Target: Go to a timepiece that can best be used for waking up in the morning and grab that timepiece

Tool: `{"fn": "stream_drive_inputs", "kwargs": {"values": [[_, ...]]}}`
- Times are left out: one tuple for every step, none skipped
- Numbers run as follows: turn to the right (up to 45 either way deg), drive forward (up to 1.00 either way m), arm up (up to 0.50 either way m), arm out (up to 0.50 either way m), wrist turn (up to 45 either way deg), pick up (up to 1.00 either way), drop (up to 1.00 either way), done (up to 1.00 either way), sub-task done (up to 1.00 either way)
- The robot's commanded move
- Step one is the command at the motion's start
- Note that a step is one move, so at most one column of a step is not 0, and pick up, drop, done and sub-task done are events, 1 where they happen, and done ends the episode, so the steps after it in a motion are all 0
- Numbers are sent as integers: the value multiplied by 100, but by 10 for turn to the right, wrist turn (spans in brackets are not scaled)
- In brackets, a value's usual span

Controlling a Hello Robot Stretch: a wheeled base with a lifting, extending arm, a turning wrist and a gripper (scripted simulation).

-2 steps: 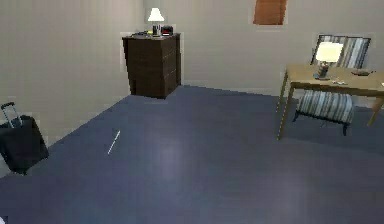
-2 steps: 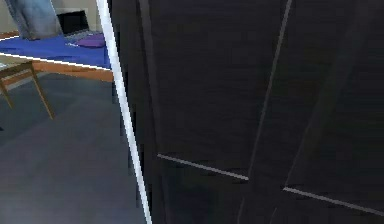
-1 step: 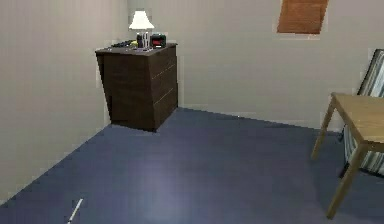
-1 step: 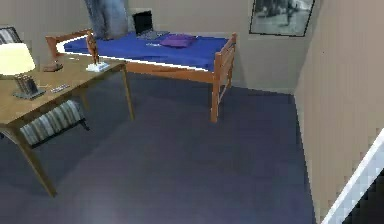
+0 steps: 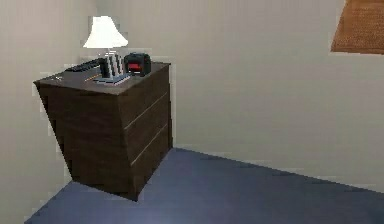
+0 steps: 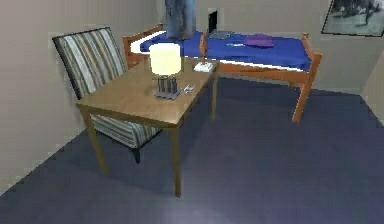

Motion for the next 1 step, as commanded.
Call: {"fn": "stream_drive_inputs", "kwargs": {"values": [[0,70,0,0,0,0,0,0,0]]}}
